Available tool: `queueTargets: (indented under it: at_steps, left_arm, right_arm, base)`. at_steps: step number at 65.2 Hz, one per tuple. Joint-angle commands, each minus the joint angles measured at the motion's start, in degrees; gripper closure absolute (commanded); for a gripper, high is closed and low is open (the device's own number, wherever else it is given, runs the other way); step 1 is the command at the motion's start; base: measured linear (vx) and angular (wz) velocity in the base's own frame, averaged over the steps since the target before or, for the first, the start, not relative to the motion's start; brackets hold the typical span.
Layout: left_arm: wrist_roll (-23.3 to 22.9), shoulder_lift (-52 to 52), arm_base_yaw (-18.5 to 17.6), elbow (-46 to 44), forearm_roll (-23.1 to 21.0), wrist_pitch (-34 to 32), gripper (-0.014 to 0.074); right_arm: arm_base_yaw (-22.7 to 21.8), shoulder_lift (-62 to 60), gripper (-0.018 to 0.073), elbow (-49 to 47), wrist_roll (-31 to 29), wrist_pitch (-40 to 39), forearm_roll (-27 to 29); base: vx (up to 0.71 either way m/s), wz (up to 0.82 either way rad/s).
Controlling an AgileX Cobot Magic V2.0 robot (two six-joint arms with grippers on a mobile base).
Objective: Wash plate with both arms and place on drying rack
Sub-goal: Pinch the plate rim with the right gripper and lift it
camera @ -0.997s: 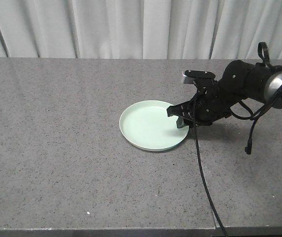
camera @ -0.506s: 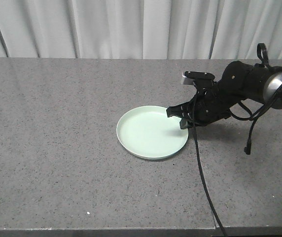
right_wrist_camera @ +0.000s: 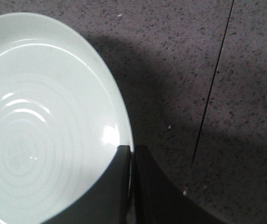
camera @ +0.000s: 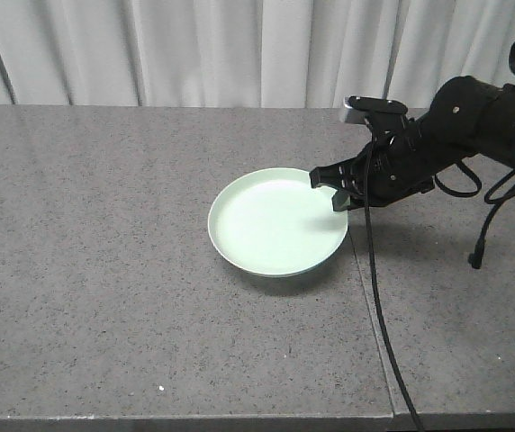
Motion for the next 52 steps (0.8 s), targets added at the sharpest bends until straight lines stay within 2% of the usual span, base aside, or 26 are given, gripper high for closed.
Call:
queueTargets:
  at_steps: [1, 13, 28, 39, 44, 52]
  left_arm:
    - [0.02, -0.79, -0.41, -1.24, -0.57, -4.21, 0.0603]
    - [0.02, -0.79, -0.41, -1.24, -0.57, -4.21, 0.0603]
    - [0.02, -0.79, -0.41, -1.24, -0.57, -4.21, 0.0603]
    - [0.02, -0.79, -0.41, -1.24, -0.57, -4.21, 0.0603]
    - [0.02, -0.79, -0.41, -1.24, -0.57, -4.21, 0.0603]
    - [0.02, -0.79, -0.41, -1.24, -0.57, -4.21, 0.0603]
  right_arm:
    - [-0.09, -4.81, 0.0568, -1.99, -0.65, 1.9, 3.68]
    - [-0.02, -8.0, 0.0568, -1.8, -1.18, 6.2, 6.74]
    - [0.23, -12.73, 0.0568, -1.8, -1.73, 10.71, 7.29]
    - [4.98, -16.2, 0.0568, -1.02, -1.73, 11.87, 5.82]
    - [7.92, -18.51, 0.0568, 2.34, -1.73, 10.09, 5.63]
    - [9.89, -22.43, 0.0568, 8.46, -1.51, 8.08, 6.53]
  base:
    - [0.0, 0.0]
    - [0.0, 0.0]
    - [0.0, 0.0]
    - [0.0, 0.0]
    - [0.0, 0.0]
    - [0.0, 0.0]
